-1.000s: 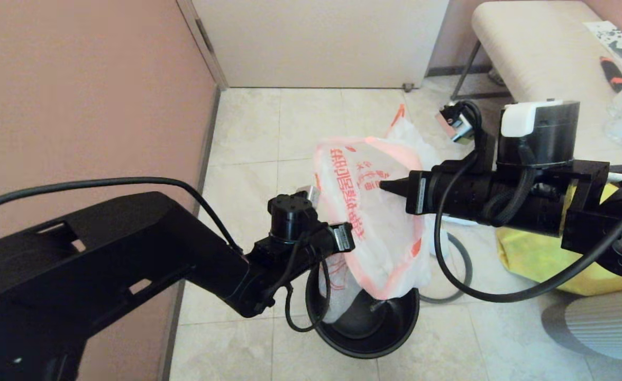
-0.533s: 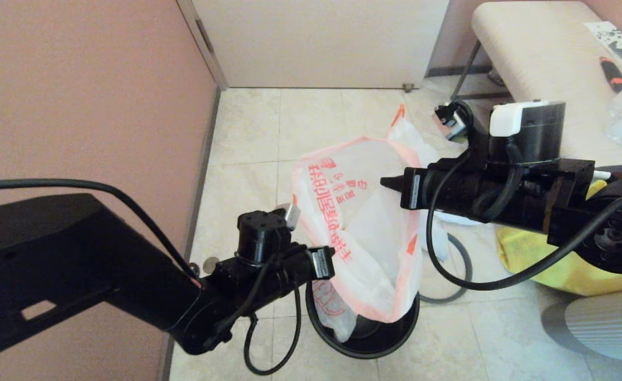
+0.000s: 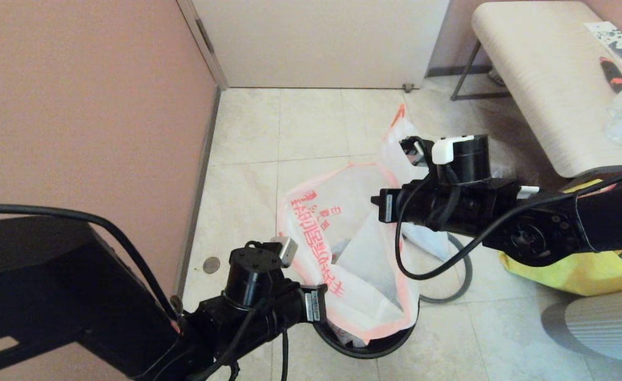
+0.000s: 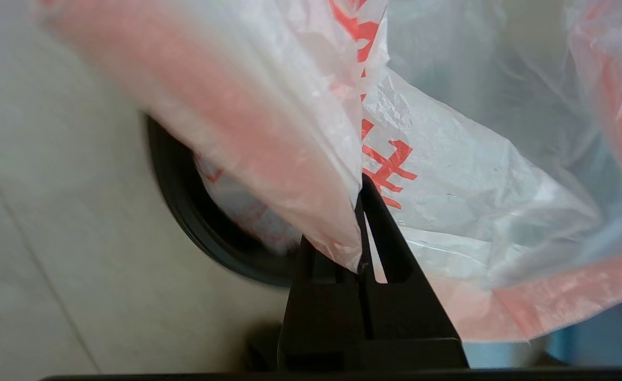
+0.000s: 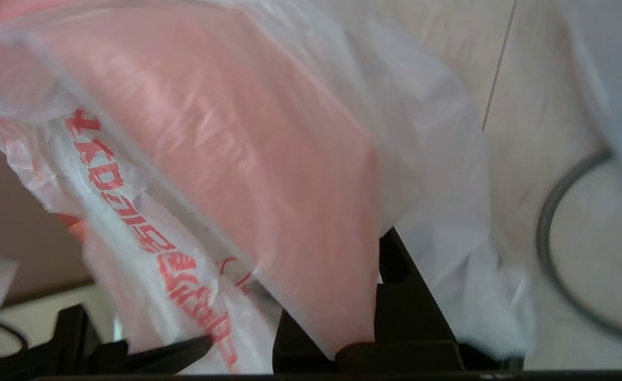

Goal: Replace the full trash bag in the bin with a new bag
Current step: Put the new garbage bag on the trash can

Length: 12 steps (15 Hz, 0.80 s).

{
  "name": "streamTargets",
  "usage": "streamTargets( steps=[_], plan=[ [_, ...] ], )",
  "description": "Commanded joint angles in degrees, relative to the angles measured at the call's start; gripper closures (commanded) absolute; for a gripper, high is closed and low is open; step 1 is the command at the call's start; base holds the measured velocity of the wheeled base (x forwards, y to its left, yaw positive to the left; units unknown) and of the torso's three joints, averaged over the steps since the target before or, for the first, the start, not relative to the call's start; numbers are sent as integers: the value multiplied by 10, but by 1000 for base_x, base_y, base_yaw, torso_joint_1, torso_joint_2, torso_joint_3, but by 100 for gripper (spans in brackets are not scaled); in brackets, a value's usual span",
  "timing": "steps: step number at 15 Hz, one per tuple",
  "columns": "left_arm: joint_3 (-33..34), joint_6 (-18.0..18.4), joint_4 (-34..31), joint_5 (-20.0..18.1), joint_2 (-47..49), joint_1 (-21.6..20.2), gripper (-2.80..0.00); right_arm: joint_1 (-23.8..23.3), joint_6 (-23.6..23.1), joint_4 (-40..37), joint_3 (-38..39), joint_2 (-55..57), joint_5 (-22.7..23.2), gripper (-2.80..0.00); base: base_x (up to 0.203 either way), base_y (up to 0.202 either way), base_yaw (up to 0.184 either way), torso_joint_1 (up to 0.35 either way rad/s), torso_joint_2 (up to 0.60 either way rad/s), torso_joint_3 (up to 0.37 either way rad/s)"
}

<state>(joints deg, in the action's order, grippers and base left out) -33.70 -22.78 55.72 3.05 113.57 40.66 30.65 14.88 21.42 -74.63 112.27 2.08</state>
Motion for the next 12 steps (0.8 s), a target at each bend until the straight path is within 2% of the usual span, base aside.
streamTargets(
  steps=[1, 3, 4, 6, 7, 9, 11, 12],
  plan=[
    [-23, 22, 1, 1, 3, -19, 0, -5, -1, -6, -58, 35, 1, 0, 0, 0, 0, 0, 0, 0],
    [-14, 26, -2, 3, 2, -14, 0, -2, -3, -46, -75, 44, 1, 0, 0, 0, 0, 0, 0, 0],
    [-1, 26, -2, 8, 2, -9, 0, 0, -4, -51, -61, 43, -2, -280, 0, 0, 0, 0, 0, 0],
    [11, 26, -29, 22, 2, 4, 0, 1, -6, -65, -30, 19, -26, -280, 0, 0, 0, 0, 0, 0],
    [10, 23, -58, 38, 2, 9, 0, 8, -6, -103, -21, -7, -39, -280, 0, 0, 0, 0, 0, 0],
    [10, 15, -62, 44, -4, 11, 0, 30, 0, -239, -15, -71, -72, -280, 0, 0, 0, 0, 0, 0],
    [5, 1, -61, 44, -11, 9, 0, 63, 31, -409, -33, -107, -174, -280, 0, 0, 0, 0, 0, 0],
    [4, -3, -61, 44, -13, 8, 0, 74, 50, -466, -39, -119, -197, -280, 0, 0, 0, 0, 0, 0]
  ],
)
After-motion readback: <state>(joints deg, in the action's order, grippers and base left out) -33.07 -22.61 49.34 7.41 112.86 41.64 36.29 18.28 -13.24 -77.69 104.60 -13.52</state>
